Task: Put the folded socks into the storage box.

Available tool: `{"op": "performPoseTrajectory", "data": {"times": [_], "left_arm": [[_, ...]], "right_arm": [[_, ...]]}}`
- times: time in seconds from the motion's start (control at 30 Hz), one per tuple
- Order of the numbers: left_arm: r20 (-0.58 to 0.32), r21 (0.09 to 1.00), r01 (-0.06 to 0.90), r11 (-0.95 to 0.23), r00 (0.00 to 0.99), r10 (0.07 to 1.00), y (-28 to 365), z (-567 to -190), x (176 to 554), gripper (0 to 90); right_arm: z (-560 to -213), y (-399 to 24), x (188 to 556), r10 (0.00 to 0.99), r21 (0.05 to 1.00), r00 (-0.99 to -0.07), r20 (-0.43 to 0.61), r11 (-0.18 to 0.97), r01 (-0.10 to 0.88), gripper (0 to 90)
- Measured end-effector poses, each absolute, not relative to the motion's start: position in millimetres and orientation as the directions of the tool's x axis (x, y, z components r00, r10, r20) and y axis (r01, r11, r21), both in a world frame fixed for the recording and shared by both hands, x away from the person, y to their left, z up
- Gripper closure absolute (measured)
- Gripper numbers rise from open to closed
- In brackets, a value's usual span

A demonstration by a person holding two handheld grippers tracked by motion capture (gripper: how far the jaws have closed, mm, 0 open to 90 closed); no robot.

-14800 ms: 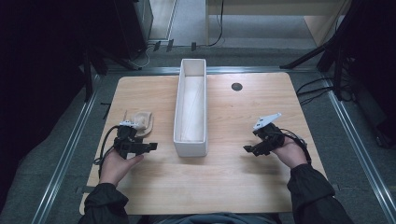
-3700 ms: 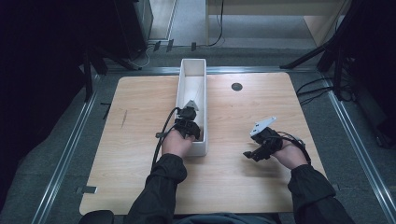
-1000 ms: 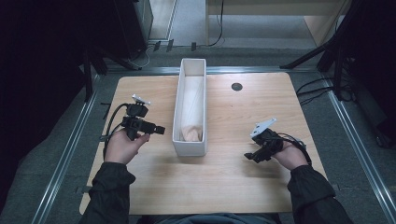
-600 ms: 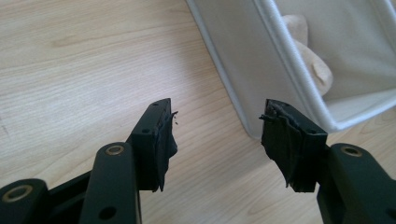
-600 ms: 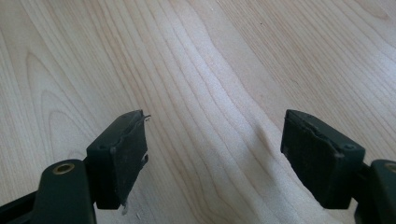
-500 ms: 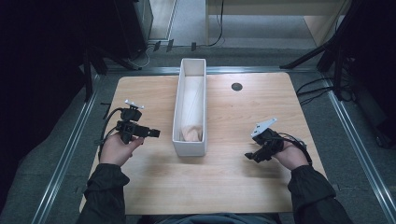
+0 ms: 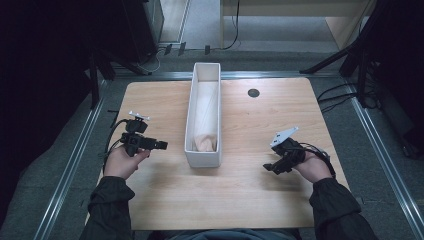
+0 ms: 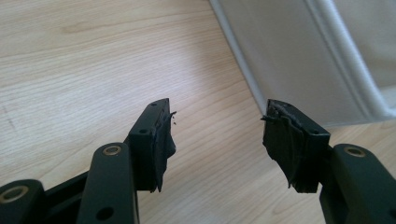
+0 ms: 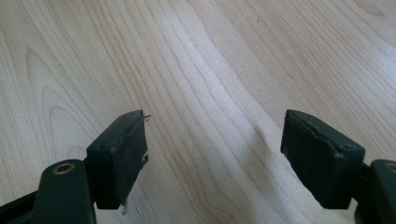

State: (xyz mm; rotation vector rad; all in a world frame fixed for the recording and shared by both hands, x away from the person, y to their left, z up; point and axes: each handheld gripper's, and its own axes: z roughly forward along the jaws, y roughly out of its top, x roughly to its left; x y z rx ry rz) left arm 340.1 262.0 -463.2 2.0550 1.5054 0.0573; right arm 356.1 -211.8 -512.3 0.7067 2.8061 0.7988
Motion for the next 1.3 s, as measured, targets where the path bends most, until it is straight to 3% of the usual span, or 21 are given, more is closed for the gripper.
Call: {"op": "performPoseTrajectory", "data": {"times": [0.3, 1.3], "left_arm": [[-0.247, 0.491, 0.845, -0.213, 0.369, 0.896, 275, -481, 341, 41.1], [-0.31, 0.468, 0.875, -0.125, 0.294, 0.904, 303, -496, 346, 35.0]], "right_arm": [[-513, -213, 355, 0.479, 0.527, -0.878, -0.007, 0.748, 0.404, 22.9], [-512, -213, 355, 0.485, 0.525, -0.874, -0.003, 0.745, 0.411, 22.7]]}}
